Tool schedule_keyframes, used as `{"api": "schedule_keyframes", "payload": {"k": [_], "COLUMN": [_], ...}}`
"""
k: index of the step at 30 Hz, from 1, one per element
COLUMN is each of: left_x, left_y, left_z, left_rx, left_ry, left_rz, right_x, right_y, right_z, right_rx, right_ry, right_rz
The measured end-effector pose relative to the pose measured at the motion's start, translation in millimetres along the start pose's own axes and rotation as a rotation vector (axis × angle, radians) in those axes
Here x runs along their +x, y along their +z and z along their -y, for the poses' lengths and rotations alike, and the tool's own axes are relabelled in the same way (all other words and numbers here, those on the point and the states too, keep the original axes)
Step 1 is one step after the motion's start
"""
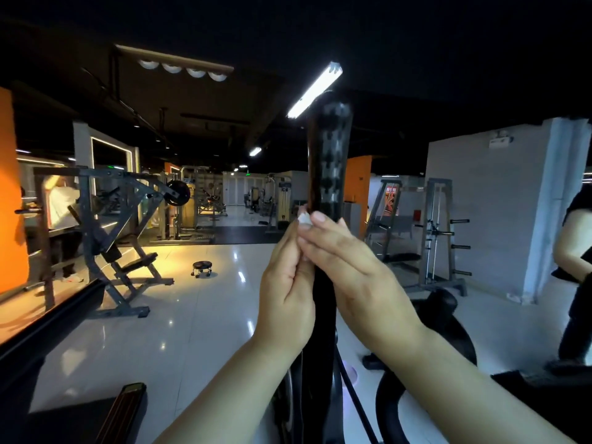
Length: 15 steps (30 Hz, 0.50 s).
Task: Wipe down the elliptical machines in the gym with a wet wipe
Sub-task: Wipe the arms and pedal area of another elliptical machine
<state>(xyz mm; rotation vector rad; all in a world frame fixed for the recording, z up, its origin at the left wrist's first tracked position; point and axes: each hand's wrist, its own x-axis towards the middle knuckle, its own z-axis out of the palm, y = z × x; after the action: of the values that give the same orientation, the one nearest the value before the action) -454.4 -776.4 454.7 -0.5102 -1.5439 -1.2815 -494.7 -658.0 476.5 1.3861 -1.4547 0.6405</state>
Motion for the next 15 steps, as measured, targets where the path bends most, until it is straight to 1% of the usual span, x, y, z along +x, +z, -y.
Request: {"api": "schedule_keyframes", "payload": {"k": [3,6,8,11,15], "left_x": [-21,-37,-39,-39,-41], "left_y": [-8,-12,-12,-13,-17], "left_z": [10,15,16,17,13], "left_rx": [-0.024,-0.024,0.009,0.045,0.043], "left_ry": [-0.062,-0.096,-0.100,-0.092,-0.137], "left_rz": [0.004,0.039,0.036,0.025,0.028], "right_x": [-37,-46,-36,-27,-63], "right_y": [11,5,-2,-4,8], "right_z": [9,7,0,-2,8], "right_rx": [0.040,-0.009,-0.058,-0.060,-0.061], "right_ry": [0.017,-0.047,-0.060,0.028,0.054], "right_rz": [0.049,0.111,0.087,-0.012,0.026]}}
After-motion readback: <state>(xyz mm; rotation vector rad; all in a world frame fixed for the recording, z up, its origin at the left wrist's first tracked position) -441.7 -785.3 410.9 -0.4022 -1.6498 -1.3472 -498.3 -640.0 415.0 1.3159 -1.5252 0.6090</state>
